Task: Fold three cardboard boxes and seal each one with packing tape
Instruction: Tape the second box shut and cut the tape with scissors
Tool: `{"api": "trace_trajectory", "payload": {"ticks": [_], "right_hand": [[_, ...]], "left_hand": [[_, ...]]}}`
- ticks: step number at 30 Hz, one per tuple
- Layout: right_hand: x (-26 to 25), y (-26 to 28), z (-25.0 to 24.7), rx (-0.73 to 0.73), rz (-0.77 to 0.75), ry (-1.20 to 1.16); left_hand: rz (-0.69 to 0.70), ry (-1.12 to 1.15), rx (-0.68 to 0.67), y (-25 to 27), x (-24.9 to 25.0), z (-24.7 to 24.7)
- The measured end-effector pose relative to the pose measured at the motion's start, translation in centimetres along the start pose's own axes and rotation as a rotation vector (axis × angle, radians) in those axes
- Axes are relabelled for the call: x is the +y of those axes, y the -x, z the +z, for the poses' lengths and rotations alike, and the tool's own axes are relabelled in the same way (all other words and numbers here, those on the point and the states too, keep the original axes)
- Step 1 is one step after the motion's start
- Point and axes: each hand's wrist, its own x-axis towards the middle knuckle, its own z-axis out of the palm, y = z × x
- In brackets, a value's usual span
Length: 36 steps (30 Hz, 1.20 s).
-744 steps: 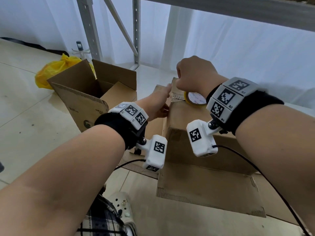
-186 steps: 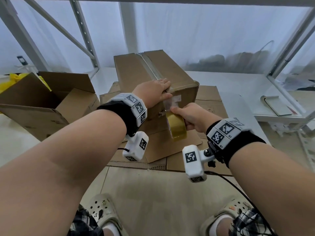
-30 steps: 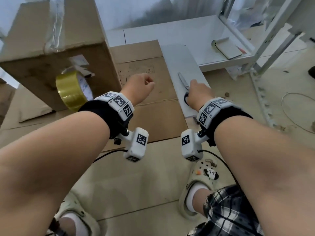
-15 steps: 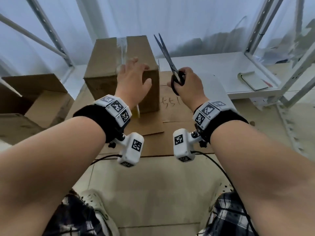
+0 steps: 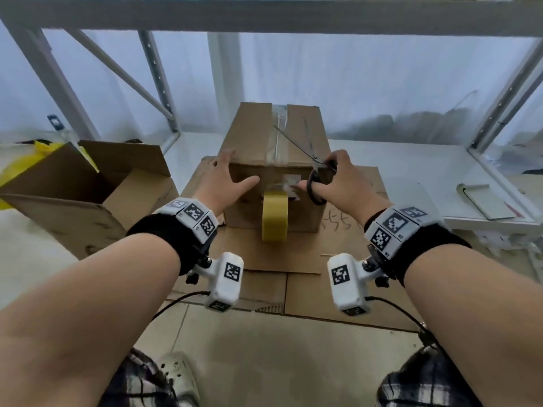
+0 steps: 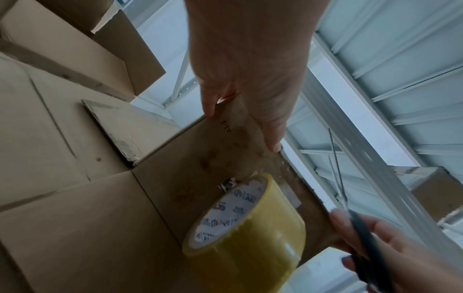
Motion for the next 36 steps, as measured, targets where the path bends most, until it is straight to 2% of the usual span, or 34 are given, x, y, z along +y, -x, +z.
{"api": "trace_trajectory", "payload": {"ticks": [3,5,7,8,10,12,14,17,20,24,30,36], "right_hand": [[-0.7,-0.3,-0.6,-0.048,-0.056,0.207],[-1.2,-0.3,-1.3,0.01,-0.129,0.397],[-1.5,0.1,-1.8,0.068,-0.193,0.436],[-1.6,0.4,-1.9,0.071,-0.205,0.405],[-1.9,1.0,-2.1,0.001,-0.179,0.202],[-2.0,1.4,-2.4,-0.128,-0.149,-0.074],[-2.0,1.6,-2.8,-0.205,-0.135,-0.147],[-2.1,2.1,-3.4,-0.316,-0.072,-0.109],[-2.0,2.7,-4.0,-0.44,-0.025,-0.099],[-1.2,3.1,-5.6,-0.571,0.071,-0.005],[-0.8,2.5,-6.2,-0.551,0.116,0.032],[-1.6,1.1,-6.4,-0.632,0.15,0.113]], "left_hand": [[0.022,-0.09,-0.005,-0.2,-0.9,-0.3],[0.056,-0.172,0.13,0.3,-1.0,-0.1],[0.085,-0.159,0.247,1.0,-0.5,0.4],[0.084,-0.164,0.252,1.3,-0.1,0.6],[0.05,-0.109,0.166,1.5,0.3,1.5],[-0.01,0.131,0.006,1.5,0.5,2.4],[-0.059,0.315,-0.106,1.5,0.7,3.2],[-0.116,0.402,-0.164,1.8,1.2,3.9],[-0.141,0.435,-0.167,1.9,1.1,4.2],[-0.112,0.418,-0.197,2.1,1.0,3.9],[-0.073,0.356,-0.216,2.1,1.3,3.6],[-0.134,0.38,-0.281,1.4,0.5,3.4]]}}
